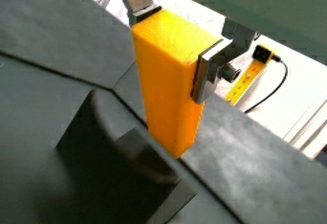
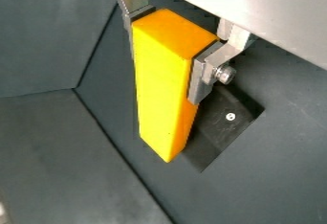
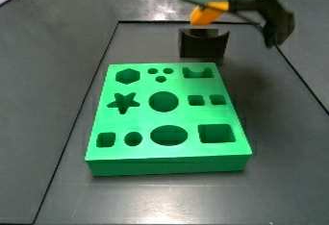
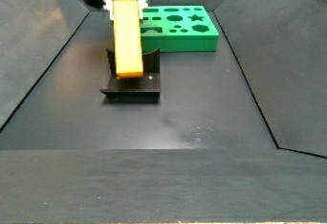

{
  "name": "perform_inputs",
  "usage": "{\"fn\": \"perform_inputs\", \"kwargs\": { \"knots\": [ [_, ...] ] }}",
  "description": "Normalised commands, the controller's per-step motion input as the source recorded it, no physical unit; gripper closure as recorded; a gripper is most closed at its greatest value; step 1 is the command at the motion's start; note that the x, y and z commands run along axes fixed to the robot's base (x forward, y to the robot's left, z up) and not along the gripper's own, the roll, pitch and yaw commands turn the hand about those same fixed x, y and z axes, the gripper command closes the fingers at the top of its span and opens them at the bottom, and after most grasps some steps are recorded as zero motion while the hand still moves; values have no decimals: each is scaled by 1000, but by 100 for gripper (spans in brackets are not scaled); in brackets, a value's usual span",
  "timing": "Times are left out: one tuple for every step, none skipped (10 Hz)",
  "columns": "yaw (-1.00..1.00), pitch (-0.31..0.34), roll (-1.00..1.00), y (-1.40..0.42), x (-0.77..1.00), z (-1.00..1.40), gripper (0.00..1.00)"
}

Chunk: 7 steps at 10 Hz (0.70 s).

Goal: Pick up the rectangle object. Move up. Place the rectangle object on the fixture. Regrasp the rectangle object. Move to above the board. Insert the rectangle object.
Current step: Move to above the board.

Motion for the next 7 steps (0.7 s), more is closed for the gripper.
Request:
{"fn": "perform_inputs", "kwargs": {
  "knots": [
    [95, 25, -22, 75, 64, 1000, 100],
    [81, 24, -26, 69, 61, 1000, 100],
    [66, 25, -29, 63, 58, 1000, 100],
    [59, 29, -27, 60, 56, 1000, 100],
    [45, 39, -25, 50, 51, 1000, 100],
    [41, 45, -27, 45, 52, 1000, 100],
    [37, 62, -36, 37, 47, 1000, 100]
  ]
}}
